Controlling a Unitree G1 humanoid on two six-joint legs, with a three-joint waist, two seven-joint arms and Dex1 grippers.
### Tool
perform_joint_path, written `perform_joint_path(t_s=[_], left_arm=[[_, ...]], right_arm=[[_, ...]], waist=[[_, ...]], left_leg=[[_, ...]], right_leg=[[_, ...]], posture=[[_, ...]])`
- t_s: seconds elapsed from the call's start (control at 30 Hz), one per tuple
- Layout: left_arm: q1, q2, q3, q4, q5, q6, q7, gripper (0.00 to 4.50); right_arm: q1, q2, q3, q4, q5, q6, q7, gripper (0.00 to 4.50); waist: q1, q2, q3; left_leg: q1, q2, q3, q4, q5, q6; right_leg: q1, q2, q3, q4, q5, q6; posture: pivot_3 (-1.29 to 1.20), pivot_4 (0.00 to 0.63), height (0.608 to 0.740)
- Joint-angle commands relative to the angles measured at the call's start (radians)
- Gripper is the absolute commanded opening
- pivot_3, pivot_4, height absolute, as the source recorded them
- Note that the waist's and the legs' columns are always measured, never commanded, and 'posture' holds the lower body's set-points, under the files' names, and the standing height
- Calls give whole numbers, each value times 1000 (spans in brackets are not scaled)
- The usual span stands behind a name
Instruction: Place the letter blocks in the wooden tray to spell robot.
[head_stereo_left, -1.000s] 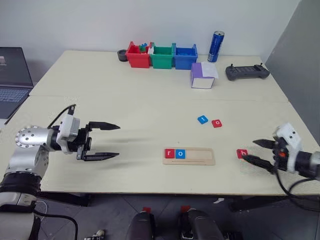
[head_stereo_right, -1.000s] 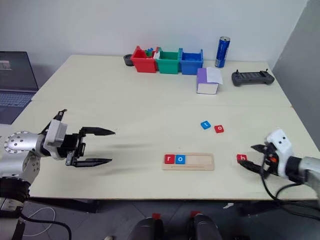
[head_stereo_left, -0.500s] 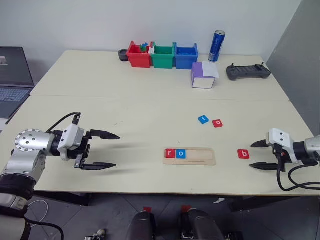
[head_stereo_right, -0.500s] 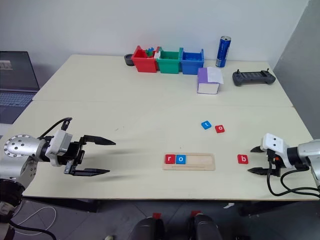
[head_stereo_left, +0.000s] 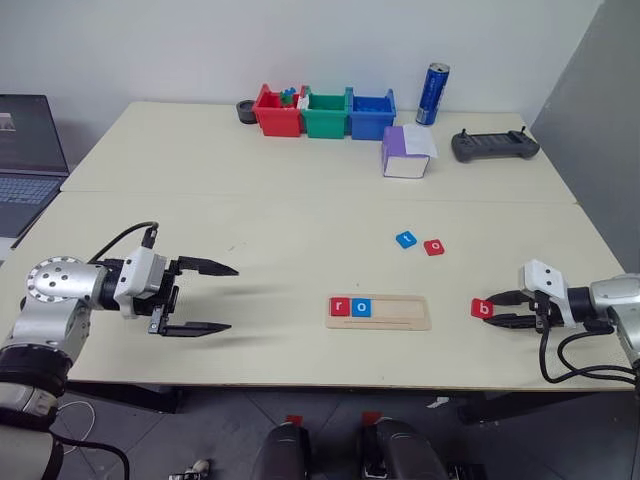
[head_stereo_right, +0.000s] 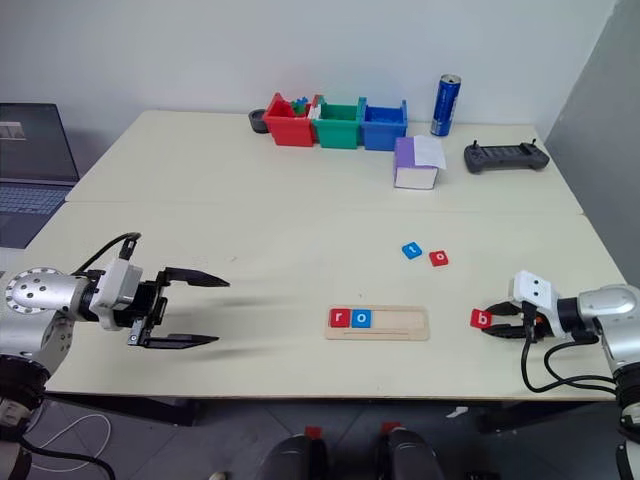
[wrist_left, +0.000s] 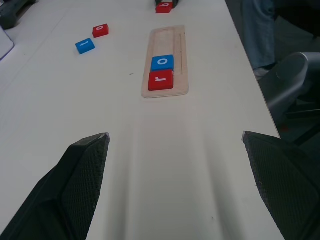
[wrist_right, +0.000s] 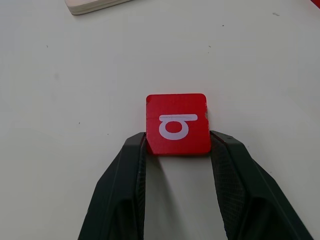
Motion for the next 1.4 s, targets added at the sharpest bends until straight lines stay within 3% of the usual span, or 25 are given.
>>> perform_joint_path(t_s=[0.03, 0.17, 0.33, 0.67, 1.4], left_arm=[[-18, 7, 20, 8, 0, -21, -6, 4500], [-19, 1, 28, 7, 1, -19, -6, 4500], [-8, -6, 35, -7, 1, -18, -6, 4500], [35, -22, 68, -31, 10, -16, -6, 4500], [39, -40, 86, -37, 36, -10, -6, 4500]], right_arm=[[-17, -14, -2, -118, 28, 75, 31, 1450], [-73, 18, 4, -346, 84, 220, 20, 1450], [-137, 75, 125, -535, 34, 389, -19, 1450], [-223, 167, 273, -517, -74, 416, -77, 1450], [-260, 245, 370, -526, -166, 478, -119, 1450]], waist=[[-1, 0, 0], [-4, 2, 1], [0, 2, 1], [0, 2, 1], [-1, 2, 1]], left_leg=[[0, 0, 0, 0, 0, 0], [0, 1, 0, 0, 0, 0], [-2, 1, -1, 0, 0, 0], [-4, 0, 0, 1, 0, 0], [-4, 0, 0, 0, 0, 0]], right_leg=[[0, 0, 0, 0, 0, 0], [-1, 0, 0, 1, 0, 0], [-3, 1, -1, 1, 0, 0], [-4, -1, 0, 1, 0, -1], [-4, -1, -1, 1, 0, -1]], posture=[[0, 150, 740], [0, 150, 740], [0, 150, 740], [0, 150, 740], [0, 150, 740]])
